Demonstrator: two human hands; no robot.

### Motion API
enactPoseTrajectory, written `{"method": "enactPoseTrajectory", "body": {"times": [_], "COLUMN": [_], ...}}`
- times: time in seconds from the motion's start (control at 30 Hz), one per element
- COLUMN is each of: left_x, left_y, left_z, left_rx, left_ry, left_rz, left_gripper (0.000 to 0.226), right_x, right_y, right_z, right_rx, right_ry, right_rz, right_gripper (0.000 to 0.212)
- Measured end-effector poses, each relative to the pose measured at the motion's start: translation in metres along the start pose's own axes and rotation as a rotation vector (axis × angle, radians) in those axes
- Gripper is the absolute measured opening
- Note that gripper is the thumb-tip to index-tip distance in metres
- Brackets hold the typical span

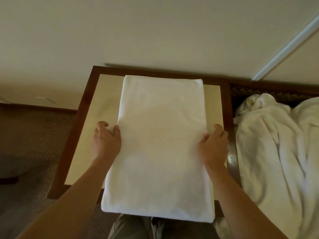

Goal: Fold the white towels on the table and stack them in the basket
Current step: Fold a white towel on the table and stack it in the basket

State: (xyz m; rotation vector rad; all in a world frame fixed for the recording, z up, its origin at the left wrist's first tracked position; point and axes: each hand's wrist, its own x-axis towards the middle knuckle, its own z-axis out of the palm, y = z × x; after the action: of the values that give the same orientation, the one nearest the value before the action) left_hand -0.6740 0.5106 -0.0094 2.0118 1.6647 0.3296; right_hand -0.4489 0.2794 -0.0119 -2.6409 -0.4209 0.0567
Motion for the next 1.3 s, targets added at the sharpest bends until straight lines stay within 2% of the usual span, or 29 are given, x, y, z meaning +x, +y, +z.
{"method": "enactPoseTrajectory", "body": {"times": [0.07, 0.1, 0.17, 0.2, 0.27, 0.33, 0.43, 0.5, 0.53, 0.57, 0.6, 0.67, 0.7, 0.73, 0.83, 0.93, 1.03, 1.1, 1.17, 1.3], "left_x": [-0.009, -0.015, -0.023, -0.024, -0.019, -0.010, 0.005, 0.006, 0.000, -0.009, -0.021, -0.047, -0.054, -0.058, -0.052, -0.053, -0.068, -0.085, -0.101, -0.125], "left_y": [0.013, 0.024, 0.041, 0.045, 0.038, 0.022, 0.003, 0.000, 0.004, 0.008, 0.010, 0.005, -0.004, -0.015, -0.039, -0.038, -0.030, -0.032, -0.039, -0.055], "left_z": [0.005, 0.010, 0.024, 0.032, 0.043, 0.042, 0.030, 0.023, 0.021, 0.022, 0.024, 0.028, 0.029, 0.027, 0.018, 0.015, 0.008, -0.005, -0.019, -0.038], "left_rx": [0.033, 0.079, 0.244, 0.334, 0.452, 0.506, 0.498, 0.485, 0.484, 0.478, 0.464, 0.451, 0.458, 0.464, 0.433, 0.416, 0.309, 0.232, 0.170, 0.001], "left_ry": [0.094, 0.093, -0.084, -0.204, -0.307, -0.292, -0.295, -0.252, -0.211, -0.175, -0.171, -0.250, -0.290, -0.312, -0.300, -0.275, -0.269, -0.213, -0.143, -0.159], "left_rz": [0.170, 0.320, 0.554, 0.591, 0.592, 0.558, 0.321, 0.158, 0.132, 0.170, 0.276, 0.541, 0.612, 0.604, 0.406, 0.252, 0.182, 0.182, 0.177, 0.037], "left_gripper": [0.035, 0.039, 0.051, 0.057, 0.065, 0.069, 0.072, 0.074, 0.073, 0.072, 0.070, 0.068, 0.068, 0.069, 0.071, 0.075, 0.077, 0.070, 0.052, 0.033], "right_x": [-0.002, -0.003, -0.007, -0.007, -0.001, 0.011, 0.030, 0.029, 0.022, 0.011, -0.004, -0.034, -0.042, -0.042, -0.031, -0.034, -0.051, -0.069, -0.090, -0.119], "right_y": [-0.017, -0.027, -0.044, -0.044, -0.030, -0.007, 0.014, 0.010, 0.004, -0.003, -0.008, -0.006, 0.001, 0.012, 0.038, 0.031, 0.021, 0.026, 0.035, 0.054], "right_z": [0.001, 0.003, 0.015, 0.022, 0.028, 0.022, 0.006, 0.001, 0.000, 0.000, 0.004, 0.010, 0.011, 0.011, 0.005, 0.007, 0.006, -0.001, -0.013, -0.036], "right_rx": [-0.098, -0.123, -0.172, -0.223, -0.327, -0.363, -0.340, -0.335, -0.317, -0.285, -0.273, -0.286, -0.287, -0.296, -0.340, -0.347, -0.296, -0.294, -0.260, -0.207], "right_ry": [0.034, -0.048, -0.286, -0.375, -0.468, -0.455, -0.479, -0.454, -0.411, -0.375, -0.359, -0.401, -0.433, -0.453, -0.434, -0.390, -0.358, -0.366, -0.326, -0.244], "right_rz": [-0.145, -0.262, -0.481, -0.545, -0.541, -0.412, -0.124, -0.002, 0.020, -0.008, -0.110, -0.358, -0.398, -0.374, -0.265, -0.222, -0.132, -0.135, -0.105, -0.017], "right_gripper": [0.058, 0.063, 0.066, 0.067, 0.070, 0.071, 0.066, 0.064, 0.064, 0.065, 0.067, 0.067, 0.067, 0.066, 0.066, 0.071, 0.076, 0.076, 0.073, 0.051]}}
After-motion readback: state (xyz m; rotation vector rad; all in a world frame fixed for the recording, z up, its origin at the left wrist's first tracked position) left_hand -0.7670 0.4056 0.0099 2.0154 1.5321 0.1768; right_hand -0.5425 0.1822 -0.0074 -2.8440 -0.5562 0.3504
